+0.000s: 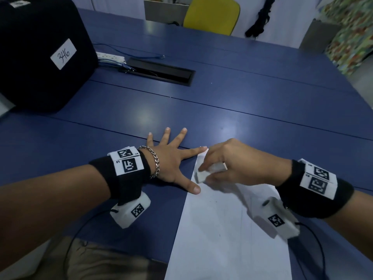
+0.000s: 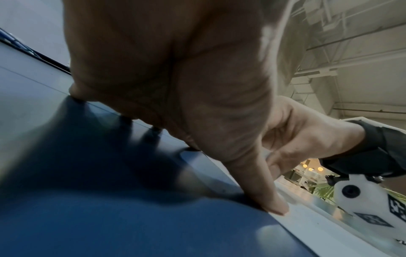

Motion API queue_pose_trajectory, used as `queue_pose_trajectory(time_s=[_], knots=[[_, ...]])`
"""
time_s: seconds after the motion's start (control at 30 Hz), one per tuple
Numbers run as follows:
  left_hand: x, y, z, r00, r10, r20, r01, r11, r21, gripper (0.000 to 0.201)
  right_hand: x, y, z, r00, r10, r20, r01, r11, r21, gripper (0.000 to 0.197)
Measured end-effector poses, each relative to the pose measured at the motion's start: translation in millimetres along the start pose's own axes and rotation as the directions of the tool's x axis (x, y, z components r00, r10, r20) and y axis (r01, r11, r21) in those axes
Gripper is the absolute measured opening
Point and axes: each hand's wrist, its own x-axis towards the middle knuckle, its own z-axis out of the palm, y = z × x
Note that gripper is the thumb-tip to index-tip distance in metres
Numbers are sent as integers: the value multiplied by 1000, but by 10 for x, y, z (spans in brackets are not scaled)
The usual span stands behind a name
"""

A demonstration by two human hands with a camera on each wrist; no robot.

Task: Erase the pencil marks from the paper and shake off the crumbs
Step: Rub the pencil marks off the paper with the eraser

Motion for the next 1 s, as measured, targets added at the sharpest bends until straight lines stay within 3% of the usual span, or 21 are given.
queue_pose_trajectory(time_s=[0.2,0.37,0.57,0.7,0.87,1.0], knots=[[5,0,-2,1000,1,10,-1,1000,-4,123,83,65,-4,989,55,-135,-61,997,-39,27],[1,-2,5,1000,5,-5,-5,1000,-14,121,-35,16,-10,999,-40,9,40,999,-7,25],[-12,9,-18,1000,8,8,-7,1000,-19,120,59,89,12,985,76,-155,-87,994,-64,30],[-8,-5,1,1000,9,-10,-9,1000,-20,121,-58,13,22,1000,5,-7,-5,1000,-10,30],[4,12,-9,1000,-1,8,1,1000,-6,122,72,122,-21,982,111,-151,-123,989,-76,36],[6,2,-1,1000,0,-2,-1,1000,-13,122,-64,-38,4,1000,22,-19,-23,999,-31,29]])
